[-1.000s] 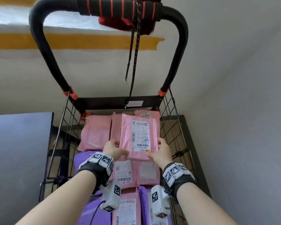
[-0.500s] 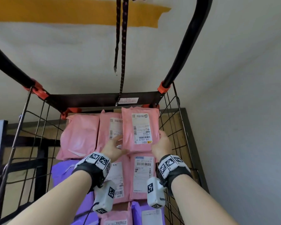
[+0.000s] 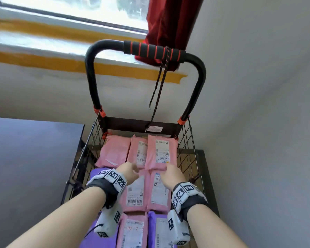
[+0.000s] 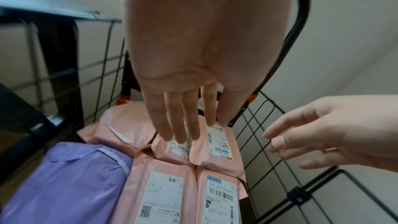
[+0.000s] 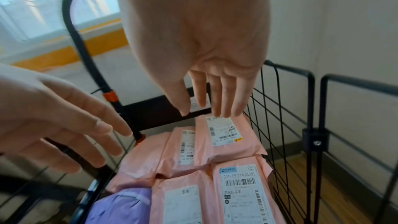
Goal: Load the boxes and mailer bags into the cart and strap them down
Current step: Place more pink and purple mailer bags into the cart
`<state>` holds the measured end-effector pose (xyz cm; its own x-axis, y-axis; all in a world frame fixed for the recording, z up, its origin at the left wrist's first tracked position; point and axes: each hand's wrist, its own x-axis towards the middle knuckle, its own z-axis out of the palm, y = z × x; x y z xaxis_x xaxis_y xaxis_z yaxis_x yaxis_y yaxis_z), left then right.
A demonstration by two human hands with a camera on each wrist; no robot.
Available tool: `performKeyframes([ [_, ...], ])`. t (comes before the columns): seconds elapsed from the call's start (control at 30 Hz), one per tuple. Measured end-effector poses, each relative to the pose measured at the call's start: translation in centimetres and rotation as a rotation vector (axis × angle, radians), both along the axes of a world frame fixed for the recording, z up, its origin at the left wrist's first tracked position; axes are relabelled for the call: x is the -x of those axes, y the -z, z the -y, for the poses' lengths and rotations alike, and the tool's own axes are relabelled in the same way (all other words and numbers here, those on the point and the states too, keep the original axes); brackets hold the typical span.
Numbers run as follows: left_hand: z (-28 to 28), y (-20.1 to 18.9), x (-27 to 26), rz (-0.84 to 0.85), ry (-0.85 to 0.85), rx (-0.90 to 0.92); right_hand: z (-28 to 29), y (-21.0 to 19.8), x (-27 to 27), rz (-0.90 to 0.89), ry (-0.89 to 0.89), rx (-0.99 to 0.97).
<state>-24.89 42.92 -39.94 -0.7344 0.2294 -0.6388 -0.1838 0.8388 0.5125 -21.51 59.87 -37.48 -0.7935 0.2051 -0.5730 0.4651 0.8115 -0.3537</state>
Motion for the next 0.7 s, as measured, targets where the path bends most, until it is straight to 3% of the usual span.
performKeyframes([
  [0.27, 7.8, -9.5, -13.8, -0.239, -0.023, 0.118, 6.8, -6.6, -11.3, -0.116, -0.251, -0.119],
  [0.47, 16.5, -13.3, -23.8, -0.301, -0.111, 0.194, 14.6, -9.3, -17.5, -0.202, -0.424, -0.123],
  [0.7, 28.6, -15.9, -29.0, -0.345, -0.254, 0.309, 25.7, -10.1, -20.2, -0.251, -0.561, -0.130],
])
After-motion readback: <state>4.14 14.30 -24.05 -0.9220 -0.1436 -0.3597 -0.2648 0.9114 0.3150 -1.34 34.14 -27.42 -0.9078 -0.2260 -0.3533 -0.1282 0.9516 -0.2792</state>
